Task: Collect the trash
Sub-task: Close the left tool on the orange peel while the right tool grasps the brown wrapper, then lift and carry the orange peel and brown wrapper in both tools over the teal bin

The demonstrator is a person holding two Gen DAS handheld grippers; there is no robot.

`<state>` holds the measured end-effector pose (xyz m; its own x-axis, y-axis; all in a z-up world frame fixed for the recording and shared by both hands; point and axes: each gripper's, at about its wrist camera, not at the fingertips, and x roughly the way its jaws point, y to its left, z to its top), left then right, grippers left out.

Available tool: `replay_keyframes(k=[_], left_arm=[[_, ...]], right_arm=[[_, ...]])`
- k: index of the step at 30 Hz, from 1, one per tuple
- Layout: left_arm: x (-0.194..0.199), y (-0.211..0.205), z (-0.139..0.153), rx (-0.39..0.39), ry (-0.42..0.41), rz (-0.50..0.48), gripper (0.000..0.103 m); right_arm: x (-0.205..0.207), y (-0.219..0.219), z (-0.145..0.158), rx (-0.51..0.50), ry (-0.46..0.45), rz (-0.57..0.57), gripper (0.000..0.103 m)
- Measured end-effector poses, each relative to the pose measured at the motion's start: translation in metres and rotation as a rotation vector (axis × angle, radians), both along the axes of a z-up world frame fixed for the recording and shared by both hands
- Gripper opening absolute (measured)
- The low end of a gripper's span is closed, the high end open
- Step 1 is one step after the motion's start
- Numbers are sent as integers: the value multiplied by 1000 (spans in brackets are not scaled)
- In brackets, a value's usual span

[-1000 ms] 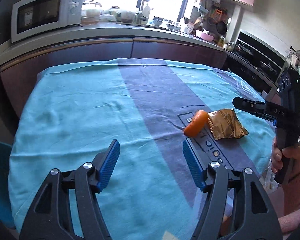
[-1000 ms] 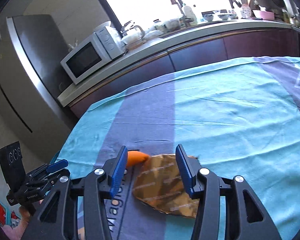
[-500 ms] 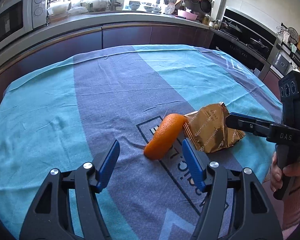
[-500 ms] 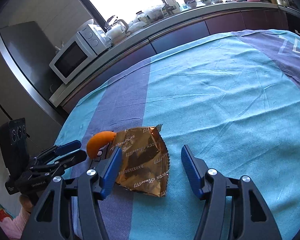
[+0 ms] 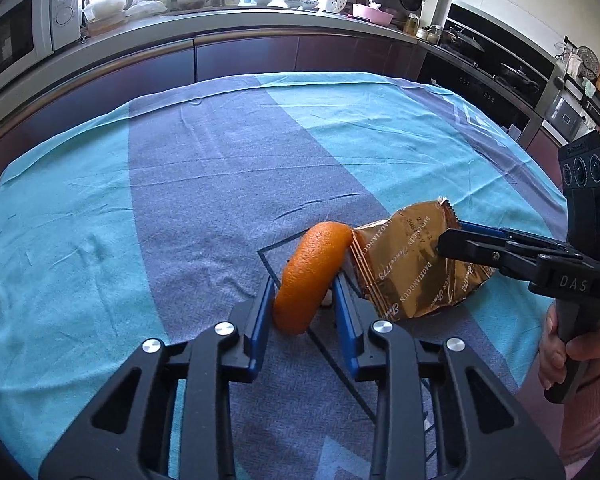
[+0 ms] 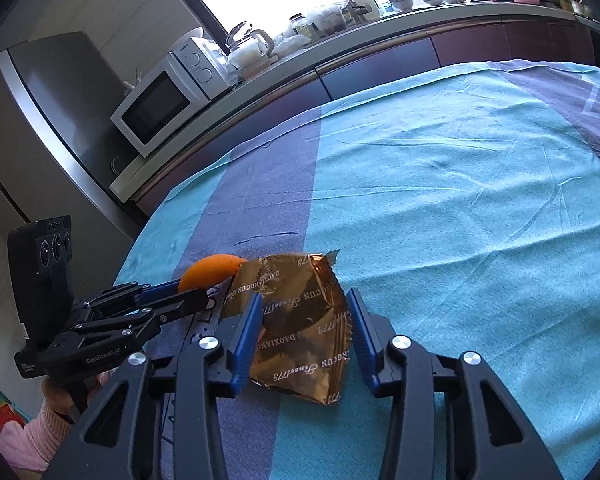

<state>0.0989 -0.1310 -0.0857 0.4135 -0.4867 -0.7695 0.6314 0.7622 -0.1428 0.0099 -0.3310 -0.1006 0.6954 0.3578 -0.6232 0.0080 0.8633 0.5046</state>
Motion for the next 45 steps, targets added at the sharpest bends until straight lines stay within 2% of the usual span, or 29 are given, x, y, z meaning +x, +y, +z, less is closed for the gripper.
replay_keyframes(k=[3,9,16,22,45], left_arm=[[0,4,1,-10,4,9,22],[-1,19,7,-41,1,41,17],[-5,49,18,-78,-16,99,16],[-14,69,26,-80,-49,137,16],[-40,143,37,-94,-89,306,16]], right_arm=[[0,3,0,-1,2,15,22],[-1,9,3,20,-18,43,13],[0,15,9,76,-57,69,12],[3,22,17,111,-82,90,12],[31,85,30,151,-109,262,12]])
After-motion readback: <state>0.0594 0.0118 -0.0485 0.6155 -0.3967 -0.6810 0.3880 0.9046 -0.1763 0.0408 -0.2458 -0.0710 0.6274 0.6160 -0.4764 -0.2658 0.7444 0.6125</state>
